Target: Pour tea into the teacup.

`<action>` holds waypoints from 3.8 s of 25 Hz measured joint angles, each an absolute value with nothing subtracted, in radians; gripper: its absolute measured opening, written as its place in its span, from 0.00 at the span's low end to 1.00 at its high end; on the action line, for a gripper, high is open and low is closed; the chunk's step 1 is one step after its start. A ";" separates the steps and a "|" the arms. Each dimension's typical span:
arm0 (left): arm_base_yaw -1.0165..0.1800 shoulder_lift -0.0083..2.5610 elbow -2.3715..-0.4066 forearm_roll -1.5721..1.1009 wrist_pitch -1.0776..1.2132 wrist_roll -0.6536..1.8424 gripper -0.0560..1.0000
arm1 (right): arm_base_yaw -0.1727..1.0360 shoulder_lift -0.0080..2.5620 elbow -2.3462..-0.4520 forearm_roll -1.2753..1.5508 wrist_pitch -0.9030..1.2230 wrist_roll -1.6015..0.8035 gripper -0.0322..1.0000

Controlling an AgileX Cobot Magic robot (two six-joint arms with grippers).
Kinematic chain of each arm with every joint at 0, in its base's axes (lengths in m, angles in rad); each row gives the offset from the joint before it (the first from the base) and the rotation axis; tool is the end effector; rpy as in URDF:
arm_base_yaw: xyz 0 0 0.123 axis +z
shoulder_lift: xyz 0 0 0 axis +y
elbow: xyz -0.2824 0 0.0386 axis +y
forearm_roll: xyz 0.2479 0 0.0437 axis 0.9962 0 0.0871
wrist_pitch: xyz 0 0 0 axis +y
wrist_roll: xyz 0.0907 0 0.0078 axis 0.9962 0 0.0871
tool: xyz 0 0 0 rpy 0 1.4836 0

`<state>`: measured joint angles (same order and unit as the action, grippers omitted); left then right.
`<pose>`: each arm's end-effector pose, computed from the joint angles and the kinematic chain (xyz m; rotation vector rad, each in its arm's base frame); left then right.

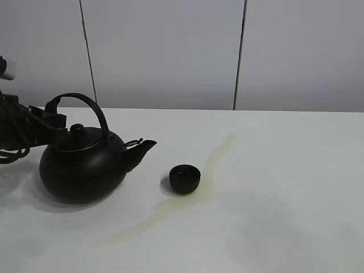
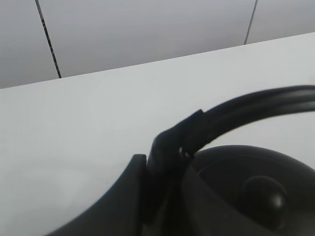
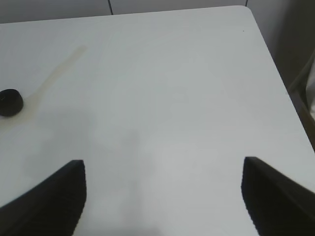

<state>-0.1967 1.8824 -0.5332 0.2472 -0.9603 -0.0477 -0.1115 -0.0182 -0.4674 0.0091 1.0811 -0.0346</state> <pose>0.2957 -0.0775 0.1199 0.4115 1.8433 -0.2592 -0.0046 0.0013 0.2664 0.0795 2.0785 -0.0783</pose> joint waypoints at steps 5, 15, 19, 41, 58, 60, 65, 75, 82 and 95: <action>-0.197 1.882 -0.533 0.274 -0.961 -0.047 0.15 | -0.111 -0.018 -0.467 0.009 1.081 -0.035 0.60; -0.197 1.869 -0.538 0.351 -1.027 -0.061 0.36 | -0.111 -0.018 -0.467 0.010 1.082 -0.035 0.60; -0.197 1.868 -0.538 0.360 -1.040 -0.064 0.44 | -0.111 -0.018 -0.467 0.010 1.082 -0.035 0.60; -0.197 1.813 -0.364 0.306 -1.136 -0.027 0.68 | -0.111 -0.018 -0.467 0.011 1.081 -0.035 0.60; -0.235 1.464 -0.413 0.300 -0.679 -0.071 0.68 | -0.111 -0.018 -0.467 0.011 1.081 -0.035 0.60; -0.245 1.463 -0.437 0.300 -0.666 -0.115 0.68 | -0.111 -0.018 -0.467 0.011 1.081 -0.035 0.60; -0.265 1.458 -0.534 0.304 -0.521 -0.199 0.68 | -0.111 -0.018 -0.467 0.011 1.081 -0.035 0.60; -0.270 1.325 -1.000 0.305 0.330 -0.196 0.68 | -0.111 -0.018 -0.467 0.011 1.082 -0.035 0.60; 0.055 1.131 -0.998 0.205 0.514 -0.062 0.68 | -0.111 -0.018 -0.467 0.011 1.082 -0.035 0.60; 0.161 0.306 -0.602 -0.047 0.676 0.100 0.68 | -0.111 -0.018 -0.467 0.011 1.082 -0.035 0.60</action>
<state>0.1614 0.3060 -0.6017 -0.0469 0.6756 0.0996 -0.1115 -0.0182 -0.4674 0.0111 1.0816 -0.0346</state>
